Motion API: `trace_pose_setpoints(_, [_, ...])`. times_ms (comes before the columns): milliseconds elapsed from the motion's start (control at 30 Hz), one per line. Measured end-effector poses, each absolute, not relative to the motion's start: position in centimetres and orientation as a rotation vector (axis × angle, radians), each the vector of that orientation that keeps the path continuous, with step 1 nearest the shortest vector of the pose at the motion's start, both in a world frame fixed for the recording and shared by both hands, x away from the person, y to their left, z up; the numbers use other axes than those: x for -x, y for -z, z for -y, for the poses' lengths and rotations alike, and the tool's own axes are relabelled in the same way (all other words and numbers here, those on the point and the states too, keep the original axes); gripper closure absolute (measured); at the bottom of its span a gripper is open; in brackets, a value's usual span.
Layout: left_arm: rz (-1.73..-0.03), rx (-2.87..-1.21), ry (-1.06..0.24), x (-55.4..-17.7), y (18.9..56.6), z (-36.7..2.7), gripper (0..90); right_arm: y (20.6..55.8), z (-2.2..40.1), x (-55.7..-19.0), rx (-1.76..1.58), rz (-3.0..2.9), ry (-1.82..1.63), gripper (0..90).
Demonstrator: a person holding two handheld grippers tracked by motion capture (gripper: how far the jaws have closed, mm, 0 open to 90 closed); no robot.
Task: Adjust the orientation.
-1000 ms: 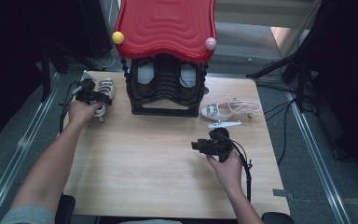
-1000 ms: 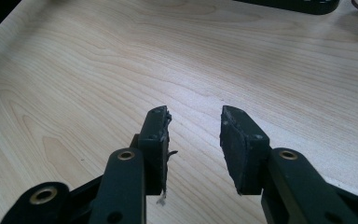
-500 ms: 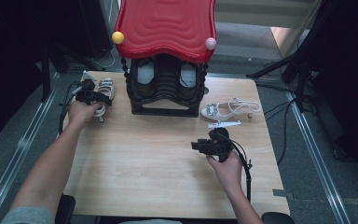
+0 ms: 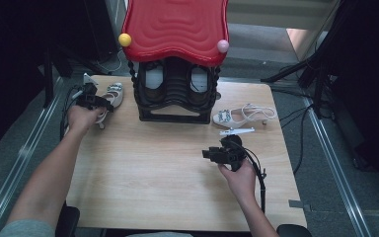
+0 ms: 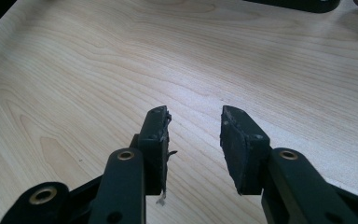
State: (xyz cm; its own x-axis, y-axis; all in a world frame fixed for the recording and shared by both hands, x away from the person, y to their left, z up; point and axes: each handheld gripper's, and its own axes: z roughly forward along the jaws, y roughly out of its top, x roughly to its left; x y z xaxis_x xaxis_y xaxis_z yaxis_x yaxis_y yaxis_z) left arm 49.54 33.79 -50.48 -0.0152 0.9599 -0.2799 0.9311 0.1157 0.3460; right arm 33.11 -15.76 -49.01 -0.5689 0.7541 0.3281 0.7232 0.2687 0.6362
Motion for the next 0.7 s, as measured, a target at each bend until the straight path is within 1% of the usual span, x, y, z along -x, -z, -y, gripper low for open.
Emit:
trace_pose_setpoints(200, [-1.955, -1.795, -0.045, -49.4, 50.4, -34.3, 39.3, 49.1, 15.7, -33.2, -1.445, -2.469, -1.203, 62.9])
trace_pose_setpoints(333, [-1.937, -1.791, -0.057, -49.3, 50.1, -34.4, 39.5, 49.1, 15.7, -33.1, -1.442, -2.470, -1.201, 63.0])
trace_pose_setpoints(367, [-1.935, -1.767, -0.059, -49.3, 50.0, -34.4, 39.5, 49.0, 15.7, -33.1, -1.442, -2.470, -1.199, 63.0])
trace_pose_setpoints(700, [-1.881, -1.764, -0.063, -48.9, 48.5, -34.7, 39.5, 49.1, 15.4, -33.2, -1.430, -2.477, -1.201, 63.0])
